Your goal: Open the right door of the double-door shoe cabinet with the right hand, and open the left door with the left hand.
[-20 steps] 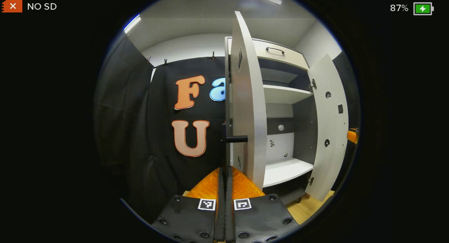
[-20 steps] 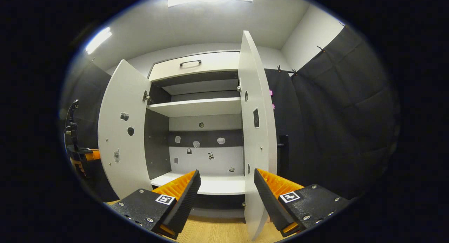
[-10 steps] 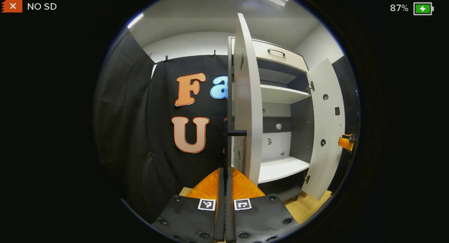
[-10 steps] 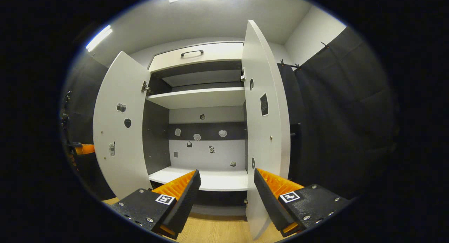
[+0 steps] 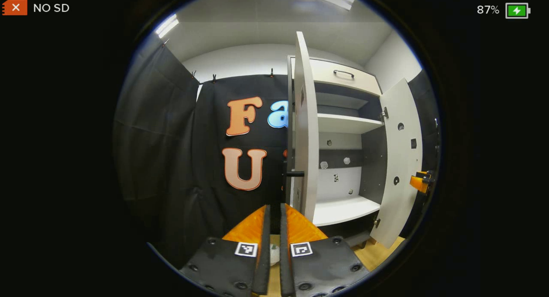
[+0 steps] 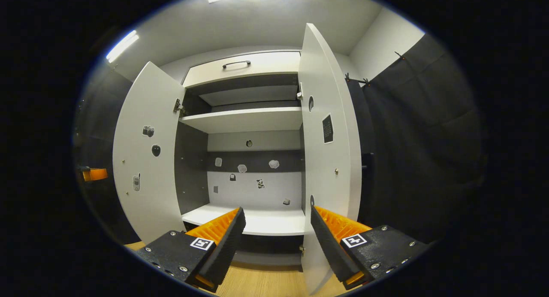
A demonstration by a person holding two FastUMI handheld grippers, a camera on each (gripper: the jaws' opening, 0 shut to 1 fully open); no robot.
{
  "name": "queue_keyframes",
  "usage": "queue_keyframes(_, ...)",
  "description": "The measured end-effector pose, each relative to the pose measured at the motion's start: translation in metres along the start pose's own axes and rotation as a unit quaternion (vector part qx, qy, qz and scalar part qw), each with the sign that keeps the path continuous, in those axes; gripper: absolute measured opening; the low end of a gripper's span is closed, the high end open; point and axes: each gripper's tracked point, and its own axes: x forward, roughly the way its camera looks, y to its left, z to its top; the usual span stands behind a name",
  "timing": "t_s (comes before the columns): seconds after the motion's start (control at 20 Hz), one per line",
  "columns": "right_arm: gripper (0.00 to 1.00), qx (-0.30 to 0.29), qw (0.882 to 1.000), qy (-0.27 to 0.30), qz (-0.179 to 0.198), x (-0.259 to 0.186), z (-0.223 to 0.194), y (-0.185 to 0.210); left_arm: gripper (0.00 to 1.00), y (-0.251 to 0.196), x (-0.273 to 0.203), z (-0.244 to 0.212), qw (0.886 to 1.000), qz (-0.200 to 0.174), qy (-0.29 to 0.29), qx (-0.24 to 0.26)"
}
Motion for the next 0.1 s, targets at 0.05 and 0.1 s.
queue_keyframes(0.05, 0.93, 0.000, 1.000, 0.000, 0.001, 0.0001, 0.0008, -0.0002, 0.14, -0.0021, 0.0010, 0.0016, 1.000, -0.003, -0.004, -0.001)
queue_keyframes(0.1, 0.93, 0.000, 1.000, -0.001, 0.001, 0.0002, 0.0023, -0.0010, 0.19, -0.0021, 0.0011, 0.0025, 1.000, -0.003, -0.006, -0.004)
